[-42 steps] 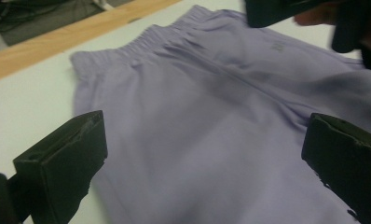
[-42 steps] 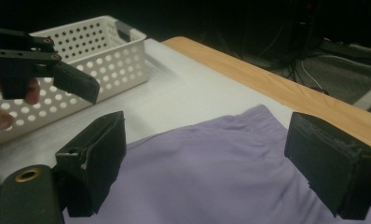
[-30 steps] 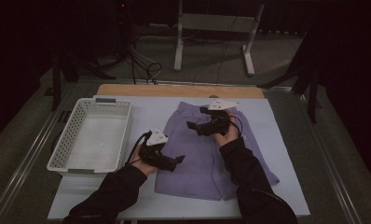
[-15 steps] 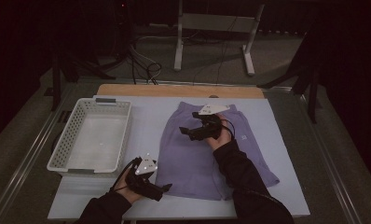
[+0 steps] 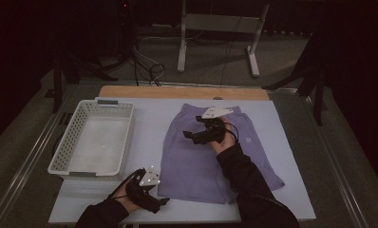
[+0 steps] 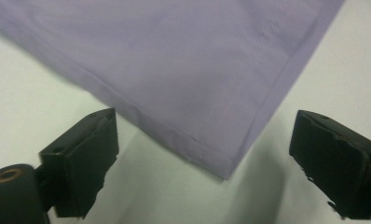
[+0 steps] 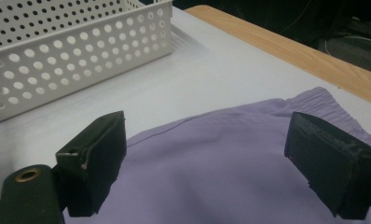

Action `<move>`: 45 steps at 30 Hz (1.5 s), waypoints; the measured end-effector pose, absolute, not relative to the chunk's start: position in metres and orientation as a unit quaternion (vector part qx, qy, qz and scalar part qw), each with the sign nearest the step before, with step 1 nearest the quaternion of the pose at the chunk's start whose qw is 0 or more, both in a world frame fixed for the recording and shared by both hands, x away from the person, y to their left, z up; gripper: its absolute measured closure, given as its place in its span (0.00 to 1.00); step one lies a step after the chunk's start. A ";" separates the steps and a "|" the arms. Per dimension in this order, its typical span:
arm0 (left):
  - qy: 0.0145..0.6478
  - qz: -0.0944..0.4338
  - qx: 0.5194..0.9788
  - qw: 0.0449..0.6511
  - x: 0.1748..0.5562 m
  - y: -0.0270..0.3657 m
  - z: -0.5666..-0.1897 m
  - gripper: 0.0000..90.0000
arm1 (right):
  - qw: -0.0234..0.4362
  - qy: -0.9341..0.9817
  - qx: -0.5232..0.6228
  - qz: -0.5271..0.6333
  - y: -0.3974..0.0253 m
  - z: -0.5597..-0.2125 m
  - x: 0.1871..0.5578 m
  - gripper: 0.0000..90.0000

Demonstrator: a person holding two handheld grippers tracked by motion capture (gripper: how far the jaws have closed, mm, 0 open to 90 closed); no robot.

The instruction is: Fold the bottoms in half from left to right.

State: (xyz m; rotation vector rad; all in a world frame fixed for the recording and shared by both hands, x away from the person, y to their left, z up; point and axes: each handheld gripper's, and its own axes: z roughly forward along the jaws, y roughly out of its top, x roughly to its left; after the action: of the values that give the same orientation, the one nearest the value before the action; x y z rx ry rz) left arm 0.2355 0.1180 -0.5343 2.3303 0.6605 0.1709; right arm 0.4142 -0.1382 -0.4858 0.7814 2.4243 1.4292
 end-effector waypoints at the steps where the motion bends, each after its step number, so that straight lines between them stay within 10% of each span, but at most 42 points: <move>1: 0.255 0.066 0.899 0.349 0.236 0.118 -0.534 0.15 | 0.110 0.825 0.266 0.486 -0.138 -0.486 0.414 0.14; 12: 0.216 0.061 0.907 0.357 0.233 0.115 -0.537 0.28 | 0.105 0.830 0.264 0.480 -0.134 -0.490 0.414 0.14; 30: 0.224 0.069 0.899 0.370 0.249 0.117 -0.536 0.95 | 0.104 0.829 0.265 0.482 -0.128 -0.491 0.416 0.13; 45: 0.245 0.076 0.876 0.408 0.245 0.116 -0.517 0.99 | 0.105 0.826 0.265 0.486 -0.126 -0.486 0.414 0.11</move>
State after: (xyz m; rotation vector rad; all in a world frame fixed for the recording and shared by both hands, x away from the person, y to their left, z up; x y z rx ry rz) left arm 0.2454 0.1162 -0.5170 2.2081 0.6171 0.1908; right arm 0.4142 -0.1259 -0.4858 0.7827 2.4360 1.4314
